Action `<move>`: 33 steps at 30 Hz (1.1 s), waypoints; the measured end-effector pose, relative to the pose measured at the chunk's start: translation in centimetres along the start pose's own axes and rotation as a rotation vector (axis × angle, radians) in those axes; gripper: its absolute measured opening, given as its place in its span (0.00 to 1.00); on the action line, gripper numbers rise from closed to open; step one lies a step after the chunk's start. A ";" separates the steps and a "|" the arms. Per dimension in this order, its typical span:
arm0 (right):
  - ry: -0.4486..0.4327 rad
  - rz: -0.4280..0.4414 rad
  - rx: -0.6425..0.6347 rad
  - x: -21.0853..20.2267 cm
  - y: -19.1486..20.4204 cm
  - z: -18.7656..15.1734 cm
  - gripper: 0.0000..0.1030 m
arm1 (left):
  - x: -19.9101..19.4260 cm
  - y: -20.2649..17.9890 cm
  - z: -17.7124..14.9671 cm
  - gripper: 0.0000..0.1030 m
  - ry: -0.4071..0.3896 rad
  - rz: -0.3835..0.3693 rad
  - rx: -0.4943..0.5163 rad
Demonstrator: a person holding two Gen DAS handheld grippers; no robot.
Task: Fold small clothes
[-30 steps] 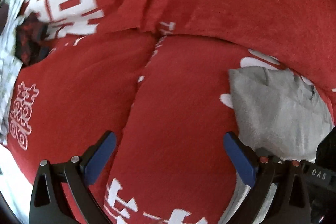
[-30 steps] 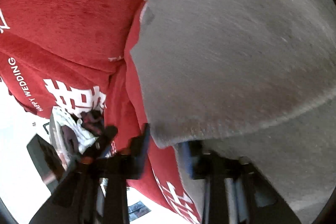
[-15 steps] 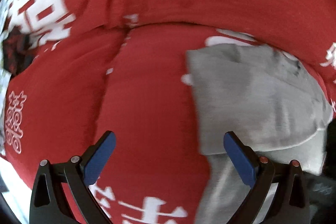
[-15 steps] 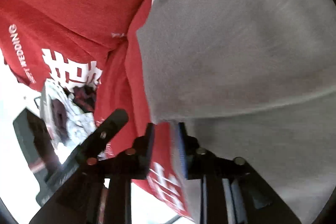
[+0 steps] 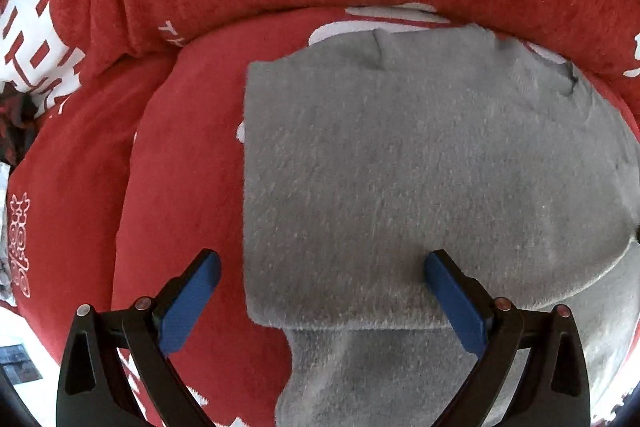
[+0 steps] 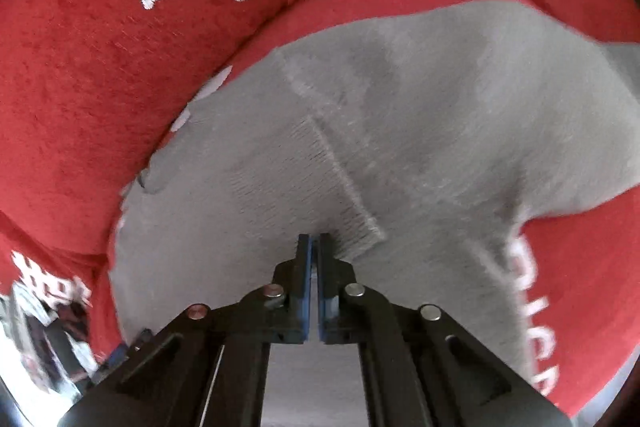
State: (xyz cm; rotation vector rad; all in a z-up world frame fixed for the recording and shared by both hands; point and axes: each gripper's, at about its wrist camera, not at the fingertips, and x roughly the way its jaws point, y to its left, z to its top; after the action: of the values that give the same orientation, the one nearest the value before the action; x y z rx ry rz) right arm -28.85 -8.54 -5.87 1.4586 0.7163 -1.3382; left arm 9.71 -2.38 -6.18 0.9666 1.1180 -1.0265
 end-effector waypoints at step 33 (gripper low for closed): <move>-0.153 0.247 0.706 -8.3 -33.9 -1.6 0.37 | -7.4 -29.9 -5.9 1.00 0.043 -0.205 0.406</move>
State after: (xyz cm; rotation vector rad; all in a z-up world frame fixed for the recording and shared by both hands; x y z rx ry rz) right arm -60.66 5.89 -7.26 1.8827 -0.0658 -1.5600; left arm -21.40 -3.02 -2.54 1.2156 1.0802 -1.4424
